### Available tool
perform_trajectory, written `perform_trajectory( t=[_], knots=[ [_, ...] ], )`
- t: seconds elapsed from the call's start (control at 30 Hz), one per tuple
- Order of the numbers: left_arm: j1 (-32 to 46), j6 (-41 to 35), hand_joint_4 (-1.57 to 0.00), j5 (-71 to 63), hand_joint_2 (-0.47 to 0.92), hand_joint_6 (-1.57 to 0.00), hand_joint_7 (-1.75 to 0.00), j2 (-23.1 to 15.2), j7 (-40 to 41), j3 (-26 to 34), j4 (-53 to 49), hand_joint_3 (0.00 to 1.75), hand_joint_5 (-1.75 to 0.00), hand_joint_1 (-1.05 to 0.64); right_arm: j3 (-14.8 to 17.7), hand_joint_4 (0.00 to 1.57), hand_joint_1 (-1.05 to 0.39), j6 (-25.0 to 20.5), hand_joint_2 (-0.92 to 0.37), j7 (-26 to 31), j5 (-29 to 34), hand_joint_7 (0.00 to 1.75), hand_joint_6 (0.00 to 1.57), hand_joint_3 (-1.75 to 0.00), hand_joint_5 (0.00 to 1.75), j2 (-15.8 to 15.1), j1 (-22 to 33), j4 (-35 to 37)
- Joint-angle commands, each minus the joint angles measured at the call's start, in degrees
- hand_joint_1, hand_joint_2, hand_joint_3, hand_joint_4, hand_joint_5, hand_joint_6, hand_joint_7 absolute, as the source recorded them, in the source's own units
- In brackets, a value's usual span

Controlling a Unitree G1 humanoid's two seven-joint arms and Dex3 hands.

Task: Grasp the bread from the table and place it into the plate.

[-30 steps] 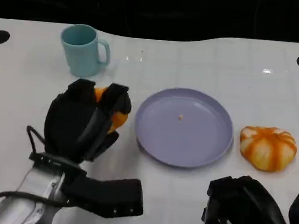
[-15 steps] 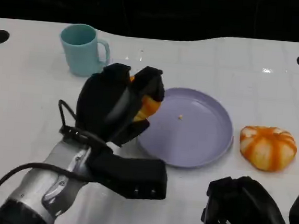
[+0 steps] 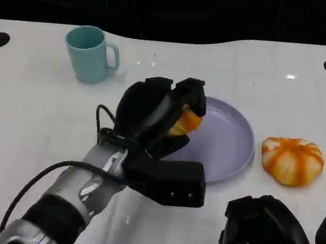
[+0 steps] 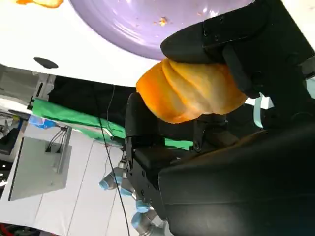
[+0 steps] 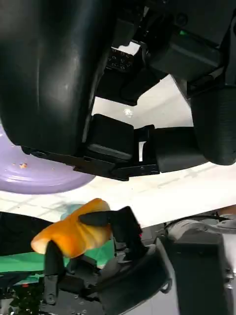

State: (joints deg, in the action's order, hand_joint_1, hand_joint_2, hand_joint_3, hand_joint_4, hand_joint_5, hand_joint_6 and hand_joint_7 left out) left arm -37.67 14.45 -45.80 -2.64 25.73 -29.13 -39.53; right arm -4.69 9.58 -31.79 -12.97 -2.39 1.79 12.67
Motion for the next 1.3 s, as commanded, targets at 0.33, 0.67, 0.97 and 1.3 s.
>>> perform_trajectory(
  t=[0.33,0.67,0.97,1.3],
  knots=[
    [-7.5,4.3,-0.76,0.6,0.48,-0.76,-0.95,2.2,0.5,-2.8,-13.6,0.97,-1.62,-0.25,0.9,1.55,-1.05,0.6,-0.03,-0.6,-0.5,1.03,1.57,-1.37,1.3,-0.7,-1.2,2.2],
    [-7.9,3.0,-0.2,0.3,0.92,-0.33,-0.13,0.4,-9.0,-5.2,-11.6,0.2,-0.78,-0.6,0.9,1.54,-1.05,1.4,-0.04,-0.7,-0.2,1.03,1.57,-1.39,1.32,-0.5,-0.7,2.1],
    [-6.0,0.3,0.0,-0.7,0.92,-0.19,-0.05,-3.1,-16.5,-6.3,-3.8,0.4,-0.52,-0.87,0.5,1.54,-1.05,1.5,-0.05,-0.1,0.0,1.04,1.57,-1.38,1.33,-0.4,-0.1,1.4],
    [-0.3,5.3,-0.04,5.3,0.92,-0.28,-0.09,-7.7,-18.8,-1.8,5.4,0.35,-0.72,-0.78,0.0,1.53,-1.05,0.7,-0.03,1.4,0.6,1.05,1.57,-1.42,1.34,-0.1,-0.3,0.9]
  ],
)
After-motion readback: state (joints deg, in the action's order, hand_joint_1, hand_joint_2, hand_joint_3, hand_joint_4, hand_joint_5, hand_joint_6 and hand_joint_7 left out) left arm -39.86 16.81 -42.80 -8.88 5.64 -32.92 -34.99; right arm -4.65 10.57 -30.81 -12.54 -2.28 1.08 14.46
